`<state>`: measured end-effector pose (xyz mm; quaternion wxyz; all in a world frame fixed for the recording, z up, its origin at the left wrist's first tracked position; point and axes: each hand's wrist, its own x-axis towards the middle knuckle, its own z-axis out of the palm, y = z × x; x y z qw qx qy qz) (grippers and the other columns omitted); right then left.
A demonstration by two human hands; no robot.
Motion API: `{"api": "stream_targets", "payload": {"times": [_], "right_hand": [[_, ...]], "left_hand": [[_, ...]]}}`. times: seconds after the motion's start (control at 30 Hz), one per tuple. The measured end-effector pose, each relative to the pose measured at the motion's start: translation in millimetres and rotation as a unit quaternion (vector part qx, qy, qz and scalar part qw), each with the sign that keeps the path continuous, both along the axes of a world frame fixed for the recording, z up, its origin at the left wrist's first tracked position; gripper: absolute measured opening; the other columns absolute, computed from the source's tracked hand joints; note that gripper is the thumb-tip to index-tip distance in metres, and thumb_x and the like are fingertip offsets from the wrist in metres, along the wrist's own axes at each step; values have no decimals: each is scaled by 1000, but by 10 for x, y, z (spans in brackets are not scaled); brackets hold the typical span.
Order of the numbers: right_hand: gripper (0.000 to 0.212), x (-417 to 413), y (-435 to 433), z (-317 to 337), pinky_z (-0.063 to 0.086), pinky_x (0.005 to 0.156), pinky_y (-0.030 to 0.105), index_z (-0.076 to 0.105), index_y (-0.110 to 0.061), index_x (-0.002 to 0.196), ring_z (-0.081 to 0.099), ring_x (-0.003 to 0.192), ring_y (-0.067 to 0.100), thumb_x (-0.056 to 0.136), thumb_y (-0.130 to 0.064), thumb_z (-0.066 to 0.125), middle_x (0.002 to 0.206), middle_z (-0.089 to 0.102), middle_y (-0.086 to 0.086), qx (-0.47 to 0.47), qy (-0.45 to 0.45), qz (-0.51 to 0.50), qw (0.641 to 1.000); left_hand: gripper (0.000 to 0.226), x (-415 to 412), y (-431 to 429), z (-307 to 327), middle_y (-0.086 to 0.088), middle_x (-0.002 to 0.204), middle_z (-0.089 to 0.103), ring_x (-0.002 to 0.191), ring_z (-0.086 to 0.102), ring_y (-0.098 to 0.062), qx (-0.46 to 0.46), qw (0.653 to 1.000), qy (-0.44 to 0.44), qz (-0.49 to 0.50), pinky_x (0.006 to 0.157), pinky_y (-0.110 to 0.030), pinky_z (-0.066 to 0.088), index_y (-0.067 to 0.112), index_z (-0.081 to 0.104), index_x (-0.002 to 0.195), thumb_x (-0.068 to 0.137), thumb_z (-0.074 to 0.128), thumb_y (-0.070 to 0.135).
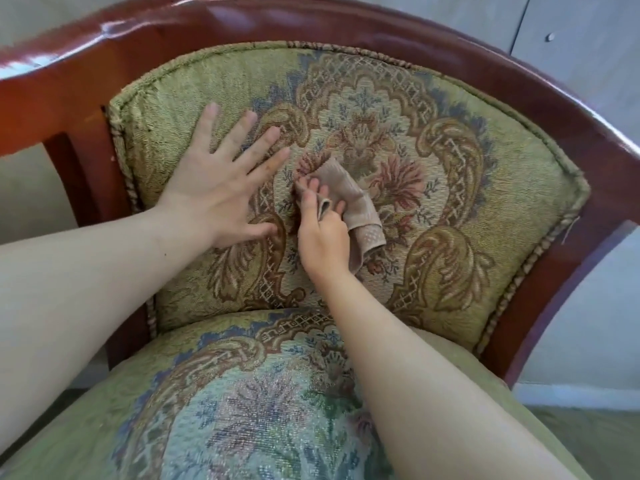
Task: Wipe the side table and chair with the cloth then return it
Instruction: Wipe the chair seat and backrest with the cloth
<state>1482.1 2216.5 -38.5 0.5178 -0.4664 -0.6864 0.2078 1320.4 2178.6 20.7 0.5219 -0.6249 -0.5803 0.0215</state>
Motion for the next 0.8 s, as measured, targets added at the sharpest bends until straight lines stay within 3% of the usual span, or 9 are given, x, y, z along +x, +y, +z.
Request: {"api": "stream_targets", "payload": {"times": [0.13,0.23,0.33,0.37,0.47,0.6,0.63,0.7,0.8], "right_hand": [[47,-164,-330,-191,30,117,43,62,-23,131,38,141,25,101,-50,39,142,57,0,-115,158,82,977],[43,-147,-543,-131,51,99,39,74,-12,113,66,111,28,100,-43,47,115,73,14,-266,374,173,871],[54,61,-707,-42,44,107,47,65,-2,126,60,120,39,100,-45,45,125,65,26,-302,442,243,809],[57,155,-772,12,40,109,51,62,-1,129,57,123,41,100,-47,43,129,63,26,-303,448,260,800],[56,404,-951,205,53,94,46,69,-5,120,67,108,38,99,-49,43,118,70,22,-290,461,286,788],[54,461,-1192,501,53,94,48,69,-8,123,66,111,36,97,-50,45,126,68,19,-322,462,302,769],[55,458,-1246,618,55,90,48,70,-8,120,67,108,35,97,-51,44,123,69,19,-332,457,304,767],[57,465,-1352,882,56,89,48,70,-7,120,67,108,36,97,-52,44,121,69,20,-352,448,282,772],[65,599,-1467,1279,46,102,54,58,-5,134,59,121,41,93,-55,52,134,61,24,-378,434,201,793]], "left_hand": [[94,12,-199,-111,-9,168,-15,156,-9,-33,-32,999,13,24,117,-71,-7,22,-23,155,83,0,77],[82,-55,-417,-195,-9,170,-5,157,-6,-32,-54,998,6,9,120,-67,-4,20,-10,159,91,9,63],[65,-48,-657,-277,-12,166,25,156,11,-29,-60,978,-162,-118,125,-54,-4,12,29,157,95,27,33],[61,7,-746,-295,-12,161,37,154,18,-27,-58,935,-293,-189,127,-43,-2,11,44,150,92,32,24],[55,269,-984,-247,2,137,62,134,46,-17,-44,720,-625,-299,117,-30,27,22,60,133,84,34,19],[46,386,-1140,-34,12,112,69,106,62,-9,-91,373,-873,-302,89,-35,48,38,62,117,78,40,31],[42,393,-1194,31,8,105,72,98,64,-9,-104,312,-895,-301,79,-30,48,36,65,112,77,42,32],[34,432,-1304,202,7,94,74,85,64,-7,-121,287,-903,-295,68,-23,47,29,70,107,80,49,31],[20,561,-1443,557,6,92,73,85,65,-8,-89,295,-911,-274,75,-27,50,27,69,100,83,59,28]]}}
